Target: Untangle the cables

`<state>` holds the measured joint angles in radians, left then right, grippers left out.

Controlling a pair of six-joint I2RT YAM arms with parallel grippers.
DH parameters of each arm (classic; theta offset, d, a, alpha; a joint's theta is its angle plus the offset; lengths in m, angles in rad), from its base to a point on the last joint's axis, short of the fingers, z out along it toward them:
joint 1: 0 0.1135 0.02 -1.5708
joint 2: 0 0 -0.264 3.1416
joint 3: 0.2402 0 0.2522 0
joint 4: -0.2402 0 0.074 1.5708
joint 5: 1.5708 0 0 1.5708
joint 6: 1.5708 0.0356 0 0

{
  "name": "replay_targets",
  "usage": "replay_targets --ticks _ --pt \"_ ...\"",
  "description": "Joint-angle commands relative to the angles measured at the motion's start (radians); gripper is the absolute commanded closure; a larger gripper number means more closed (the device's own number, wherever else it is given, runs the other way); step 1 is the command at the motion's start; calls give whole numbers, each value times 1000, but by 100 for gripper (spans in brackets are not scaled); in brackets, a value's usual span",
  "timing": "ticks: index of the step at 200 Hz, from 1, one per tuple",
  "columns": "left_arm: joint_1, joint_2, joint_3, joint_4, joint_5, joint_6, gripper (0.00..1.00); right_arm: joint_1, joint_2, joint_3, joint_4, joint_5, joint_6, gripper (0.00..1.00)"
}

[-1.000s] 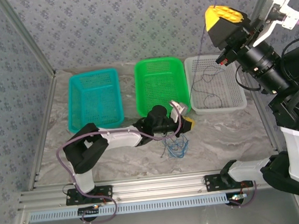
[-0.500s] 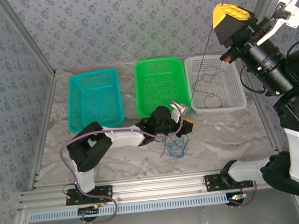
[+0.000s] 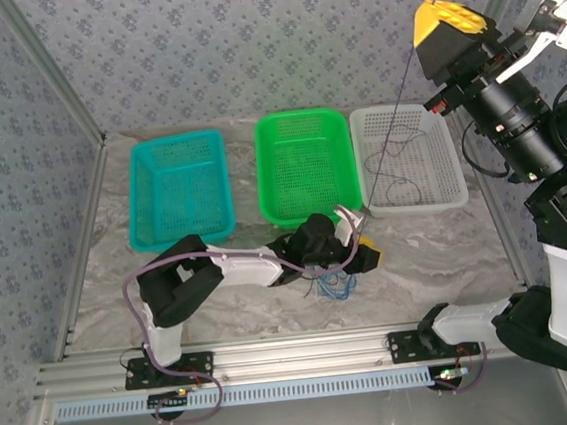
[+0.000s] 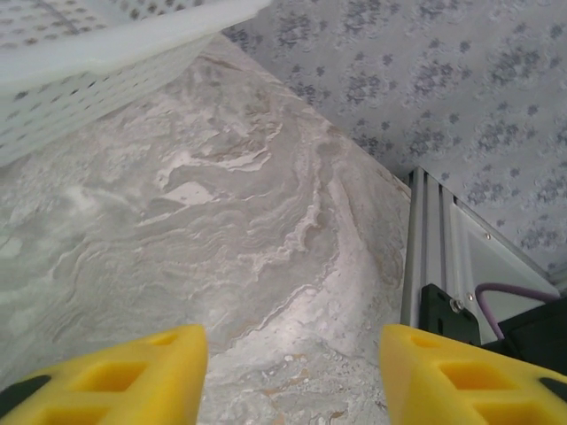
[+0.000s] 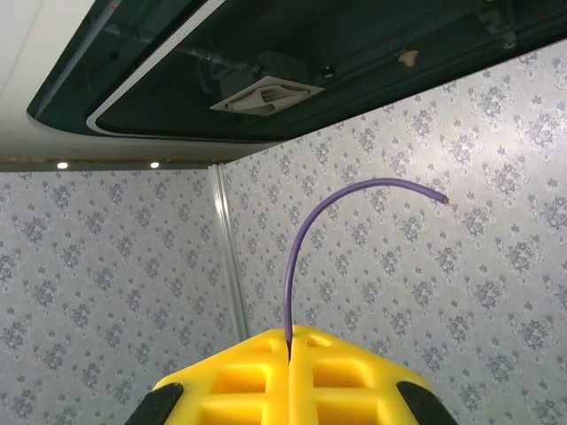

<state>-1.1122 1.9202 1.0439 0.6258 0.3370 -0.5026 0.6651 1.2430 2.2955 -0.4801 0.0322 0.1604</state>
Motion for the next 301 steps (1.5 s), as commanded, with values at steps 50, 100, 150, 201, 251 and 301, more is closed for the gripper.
replay_targets --ticks 50,100,150,201,251,301 --pt "1 -87 -77 -29 -75 19 34 -5 -18 32 104 34 -39 100" --pt "0 -97 -86 -57 -97 60 33 -5 -30 13 119 51 -36 100" --pt "2 -50 -100 -96 -172 63 33 -4 9 148 104 103 -112 100" --pt "18 -36 -110 -205 -243 71 47 -1 -11 187 112 146 -162 100" --pt "31 -43 -108 -306 -285 94 73 50 -51 182 129 189 -229 100" --pt "29 -54 -72 -331 -256 92 55 112 -76 86 155 265 -345 100"
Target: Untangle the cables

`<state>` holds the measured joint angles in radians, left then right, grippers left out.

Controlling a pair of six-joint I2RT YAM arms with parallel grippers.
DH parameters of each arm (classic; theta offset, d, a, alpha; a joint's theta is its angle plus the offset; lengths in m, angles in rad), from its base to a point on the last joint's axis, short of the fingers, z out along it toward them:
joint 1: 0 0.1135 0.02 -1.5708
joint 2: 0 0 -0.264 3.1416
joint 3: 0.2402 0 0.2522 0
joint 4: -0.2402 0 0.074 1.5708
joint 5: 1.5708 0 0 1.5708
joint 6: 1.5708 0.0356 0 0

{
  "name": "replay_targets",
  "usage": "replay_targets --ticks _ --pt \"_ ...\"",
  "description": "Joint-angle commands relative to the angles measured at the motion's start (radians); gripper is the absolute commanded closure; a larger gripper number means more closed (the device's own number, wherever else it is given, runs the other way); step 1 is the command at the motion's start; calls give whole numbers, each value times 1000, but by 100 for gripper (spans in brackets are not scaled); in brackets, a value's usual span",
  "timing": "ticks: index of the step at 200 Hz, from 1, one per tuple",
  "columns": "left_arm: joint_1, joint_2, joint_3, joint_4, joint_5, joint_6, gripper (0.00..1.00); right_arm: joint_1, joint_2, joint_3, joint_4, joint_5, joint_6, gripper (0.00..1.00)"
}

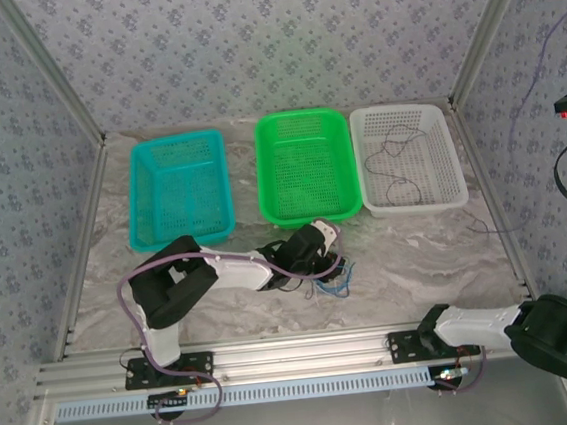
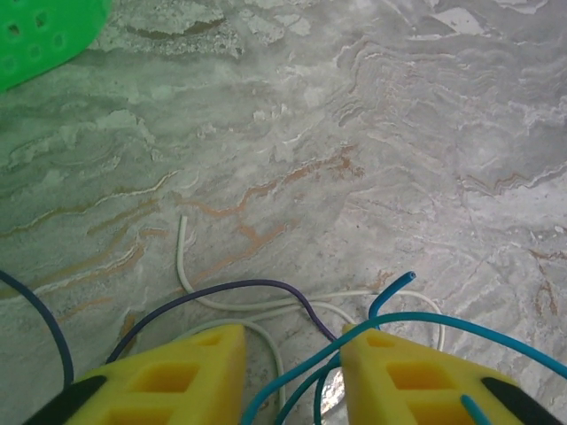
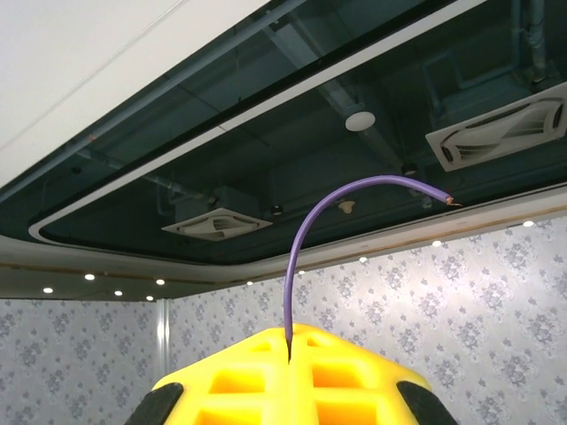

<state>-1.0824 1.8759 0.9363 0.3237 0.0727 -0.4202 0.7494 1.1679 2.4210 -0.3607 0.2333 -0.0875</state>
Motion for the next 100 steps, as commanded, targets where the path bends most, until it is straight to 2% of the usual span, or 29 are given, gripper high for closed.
replay_targets --ticks 1,43,70,84,100 --pt "-1 -11 37 -29 8 9 54 29 -1 -40 37 66 -101 100" --pt "-1 -37 58 -66 6 20 48 37 22 -114 70 136 -251 100" --pt "-1 -47 54 -65 3 14 46 15 64 -107 14 126 -274 100" --pt "-2 -52 52 -65 2 14 46 -33 109 -75 -50 118 -244 100" --pt "-4 -62 47 -65 -1 14 46 -139 174 4 -166 70 -155 100"
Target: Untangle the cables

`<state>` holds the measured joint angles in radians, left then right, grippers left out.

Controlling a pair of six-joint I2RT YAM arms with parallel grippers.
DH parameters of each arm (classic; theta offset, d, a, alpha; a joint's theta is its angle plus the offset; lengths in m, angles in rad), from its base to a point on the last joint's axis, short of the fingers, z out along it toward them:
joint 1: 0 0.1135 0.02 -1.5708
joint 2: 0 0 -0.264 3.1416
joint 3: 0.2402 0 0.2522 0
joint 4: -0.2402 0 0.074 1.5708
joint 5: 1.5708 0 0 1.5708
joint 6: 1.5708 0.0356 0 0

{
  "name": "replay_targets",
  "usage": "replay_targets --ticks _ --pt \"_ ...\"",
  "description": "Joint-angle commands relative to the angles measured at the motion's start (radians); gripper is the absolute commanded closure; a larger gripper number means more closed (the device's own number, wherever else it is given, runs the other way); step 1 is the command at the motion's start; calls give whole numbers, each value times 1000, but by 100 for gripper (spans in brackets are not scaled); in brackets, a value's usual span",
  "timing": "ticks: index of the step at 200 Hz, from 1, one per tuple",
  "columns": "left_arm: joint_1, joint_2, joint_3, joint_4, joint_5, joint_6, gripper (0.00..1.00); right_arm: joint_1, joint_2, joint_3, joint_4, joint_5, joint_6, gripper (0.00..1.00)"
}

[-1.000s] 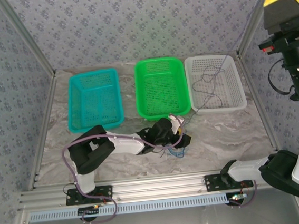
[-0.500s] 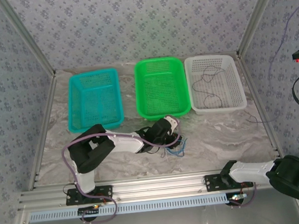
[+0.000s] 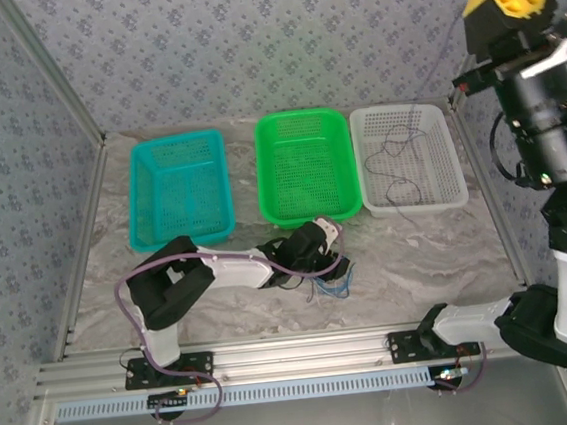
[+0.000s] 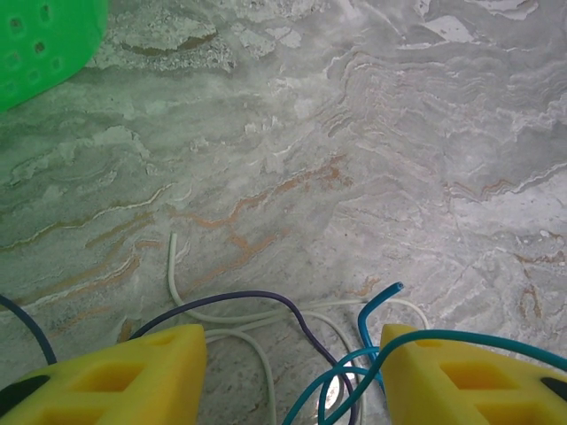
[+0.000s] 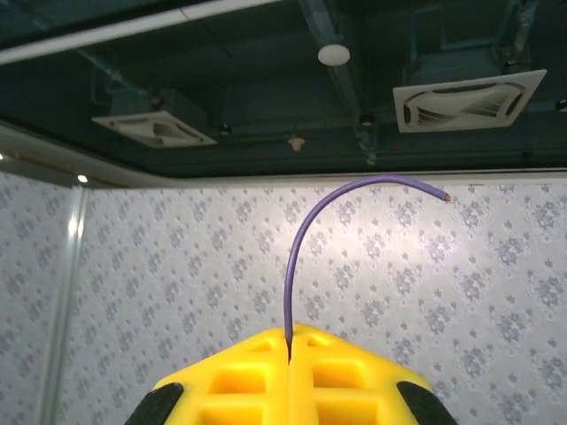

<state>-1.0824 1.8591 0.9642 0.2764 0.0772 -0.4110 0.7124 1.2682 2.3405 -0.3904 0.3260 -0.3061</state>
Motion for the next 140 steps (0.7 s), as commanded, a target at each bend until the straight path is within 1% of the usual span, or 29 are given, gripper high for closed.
replay_targets --ticks 1,10,23,43,66,91,115,140 --pt "-4 -45 19 -18 -6 5 46 -110 79 90 -143 -27 72 100" --pt "-3 -52 14 -16 -11 6 46 -184 114 126 -197 -77 141 100" --pt "-4 -65 3 -11 -18 6 45 -333 148 150 -253 -168 267 100" --pt "-4 -86 -14 -9 -31 9 45 -567 180 132 -269 -360 475 100" --pt "-3 -101 -26 -12 -42 17 45 -735 200 71 -216 -510 626 100" --pt "-4 -103 -30 -13 -52 23 45 -870 253 77 -109 -671 782 100" --pt "-4 -97 -29 -11 -57 18 45 -905 332 166 -77 -737 841 100" --pt "-4 -94 -31 -6 -60 11 44 -945 449 319 -129 -797 898 100"
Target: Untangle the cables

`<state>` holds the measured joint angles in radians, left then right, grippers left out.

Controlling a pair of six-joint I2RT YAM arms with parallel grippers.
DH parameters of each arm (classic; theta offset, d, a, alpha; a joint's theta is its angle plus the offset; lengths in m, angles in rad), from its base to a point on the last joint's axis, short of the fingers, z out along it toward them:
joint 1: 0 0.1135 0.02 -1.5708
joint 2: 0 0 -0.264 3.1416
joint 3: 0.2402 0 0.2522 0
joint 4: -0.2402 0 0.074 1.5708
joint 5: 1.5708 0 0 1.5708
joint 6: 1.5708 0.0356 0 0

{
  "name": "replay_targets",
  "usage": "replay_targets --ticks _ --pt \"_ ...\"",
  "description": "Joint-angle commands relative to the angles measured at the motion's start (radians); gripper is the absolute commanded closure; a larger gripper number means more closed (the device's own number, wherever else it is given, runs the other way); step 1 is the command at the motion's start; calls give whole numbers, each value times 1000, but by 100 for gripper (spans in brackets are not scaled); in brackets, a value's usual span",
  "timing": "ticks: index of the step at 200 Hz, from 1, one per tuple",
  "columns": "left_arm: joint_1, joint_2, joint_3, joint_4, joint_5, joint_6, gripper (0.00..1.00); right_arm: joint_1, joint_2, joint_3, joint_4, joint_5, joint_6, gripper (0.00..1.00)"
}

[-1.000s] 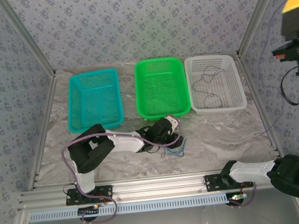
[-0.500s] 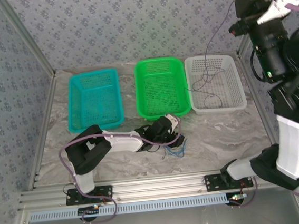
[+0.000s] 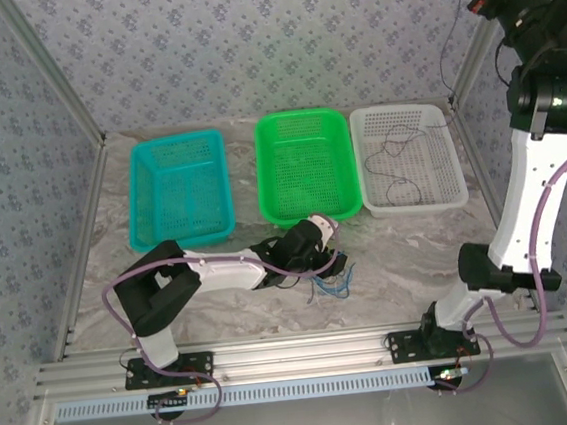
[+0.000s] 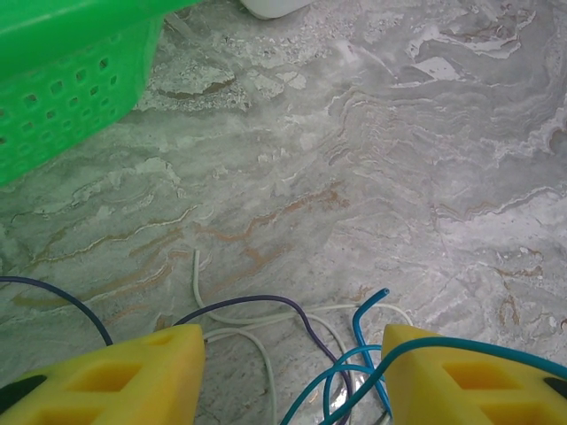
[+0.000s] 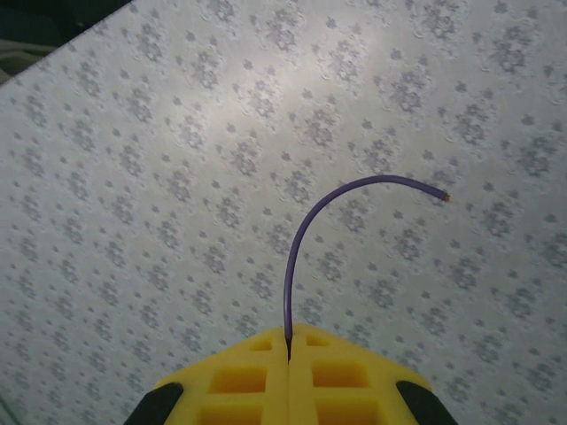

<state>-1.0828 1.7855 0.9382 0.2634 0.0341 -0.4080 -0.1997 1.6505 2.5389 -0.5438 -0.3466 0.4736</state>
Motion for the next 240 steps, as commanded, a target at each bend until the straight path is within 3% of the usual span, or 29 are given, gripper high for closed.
replay_targets --ticks 1,36,59,106,159,193,226,240 --pt "-3 -20 -6 7 -17 9 45 -35 70 123 21 -127 119 100" --pt "-3 -20 -12 11 -26 5 44 -38 63 -11 -53 -161 33 100" --pt "-3 -18 -12 3 -29 6 44 -55 -13 -182 30 -127 18 100" --pt "-3 -11 -6 4 -30 6 44 -100 24 -103 -22 -131 10 100" --pt "-3 -26 -22 5 -45 4 44 -81 0 -233 -3 -127 -13 100" --pt "-3 -24 -22 -4 -50 1 44 -29 -20 -153 19 -74 -35 100" --pt "-3 -11 -18 2 -45 -7 44 -42 53 125 -14 -45 29 100" --pt "-3 -6 -18 5 -43 -11 44 -49 48 147 26 -36 65 100"
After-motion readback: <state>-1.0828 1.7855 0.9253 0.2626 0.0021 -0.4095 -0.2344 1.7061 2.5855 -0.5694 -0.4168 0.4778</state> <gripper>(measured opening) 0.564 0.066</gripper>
